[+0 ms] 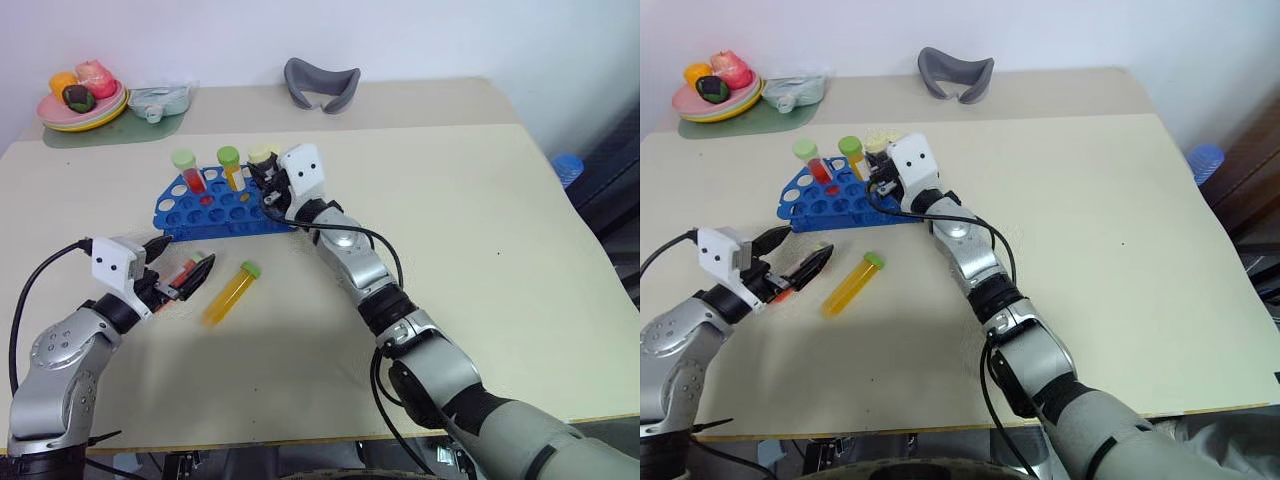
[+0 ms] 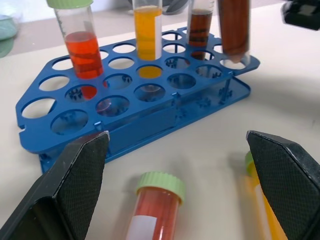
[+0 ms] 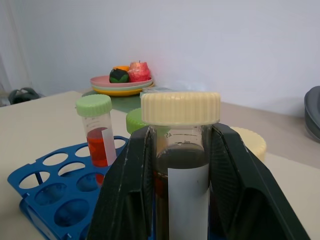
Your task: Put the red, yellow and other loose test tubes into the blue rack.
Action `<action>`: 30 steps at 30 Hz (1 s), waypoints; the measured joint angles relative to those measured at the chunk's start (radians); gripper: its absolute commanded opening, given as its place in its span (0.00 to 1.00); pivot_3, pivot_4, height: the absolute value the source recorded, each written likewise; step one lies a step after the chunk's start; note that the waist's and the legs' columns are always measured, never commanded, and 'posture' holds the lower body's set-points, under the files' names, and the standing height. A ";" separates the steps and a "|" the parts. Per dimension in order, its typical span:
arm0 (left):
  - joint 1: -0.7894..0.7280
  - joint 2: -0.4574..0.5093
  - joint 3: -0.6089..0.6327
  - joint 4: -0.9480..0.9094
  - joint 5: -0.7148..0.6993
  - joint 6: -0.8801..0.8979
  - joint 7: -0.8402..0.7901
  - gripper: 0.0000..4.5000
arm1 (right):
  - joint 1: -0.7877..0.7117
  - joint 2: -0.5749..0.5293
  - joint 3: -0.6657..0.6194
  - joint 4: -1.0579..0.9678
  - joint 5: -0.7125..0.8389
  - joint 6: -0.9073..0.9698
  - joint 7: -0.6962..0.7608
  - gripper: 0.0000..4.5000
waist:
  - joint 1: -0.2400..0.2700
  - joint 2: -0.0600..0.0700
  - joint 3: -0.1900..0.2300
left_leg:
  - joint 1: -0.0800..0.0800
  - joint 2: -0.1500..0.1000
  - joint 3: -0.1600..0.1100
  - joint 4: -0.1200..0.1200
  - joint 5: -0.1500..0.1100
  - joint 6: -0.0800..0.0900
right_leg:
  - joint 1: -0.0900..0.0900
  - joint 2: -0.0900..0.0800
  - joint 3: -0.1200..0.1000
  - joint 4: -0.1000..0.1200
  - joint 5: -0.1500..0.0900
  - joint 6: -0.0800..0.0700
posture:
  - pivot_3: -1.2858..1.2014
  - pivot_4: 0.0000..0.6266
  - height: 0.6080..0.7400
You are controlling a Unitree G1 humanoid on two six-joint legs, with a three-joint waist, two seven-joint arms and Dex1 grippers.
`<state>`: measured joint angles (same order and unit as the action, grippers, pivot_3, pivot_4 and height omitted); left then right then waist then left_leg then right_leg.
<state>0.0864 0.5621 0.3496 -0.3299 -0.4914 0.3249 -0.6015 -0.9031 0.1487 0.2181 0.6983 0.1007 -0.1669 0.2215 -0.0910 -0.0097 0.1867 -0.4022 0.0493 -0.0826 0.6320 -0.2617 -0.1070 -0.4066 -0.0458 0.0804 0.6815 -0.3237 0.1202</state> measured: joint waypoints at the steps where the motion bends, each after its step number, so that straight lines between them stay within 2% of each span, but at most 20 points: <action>1: 0.001 0.000 0.000 -0.002 0.000 0.000 0.000 1.00 | -0.007 0.003 -0.002 0.019 -0.002 -0.010 -0.002 0.27 | -0.001 0.000 0.000 | 0.000 0.000 0.000 0.000 0.000 0.000 | 0.000 0.000 0.000 0.000 0.000 0.000 | 0.52 0.24 1.00; 8: 0.017 0.000 0.000 -0.008 -0.002 0.002 -0.002 1.00 | -0.029 0.012 -0.025 0.092 -0.017 -0.078 -0.009 0.27 | -0.006 0.000 0.000 | 0.002 0.000 0.000 0.000 0.000 -0.001 | 0.002 0.000 0.000 0.000 0.000 0.000 | 0.52 0.24 1.00; 30: 0.024 0.000 0.020 -0.007 -0.002 -0.001 -0.007 1.00 | -0.014 0.008 -0.069 0.107 0.021 -0.110 0.054 0.27 | -0.006 0.000 0.000 | 0.003 0.000 0.000 0.000 0.000 -0.001 | 0.003 0.000 0.000 0.000 0.000 0.000 | 0.52 0.24 1.00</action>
<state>0.1102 0.5621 0.3700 -0.3374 -0.4935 0.3239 -0.6089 -0.9166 0.1568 0.1491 0.8055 0.1217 -0.2767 0.2752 -0.0969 -0.0096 0.1867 -0.3994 0.0491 -0.0825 0.6316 -0.2613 -0.1076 -0.4040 -0.0459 0.0806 0.6820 -0.3237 0.1202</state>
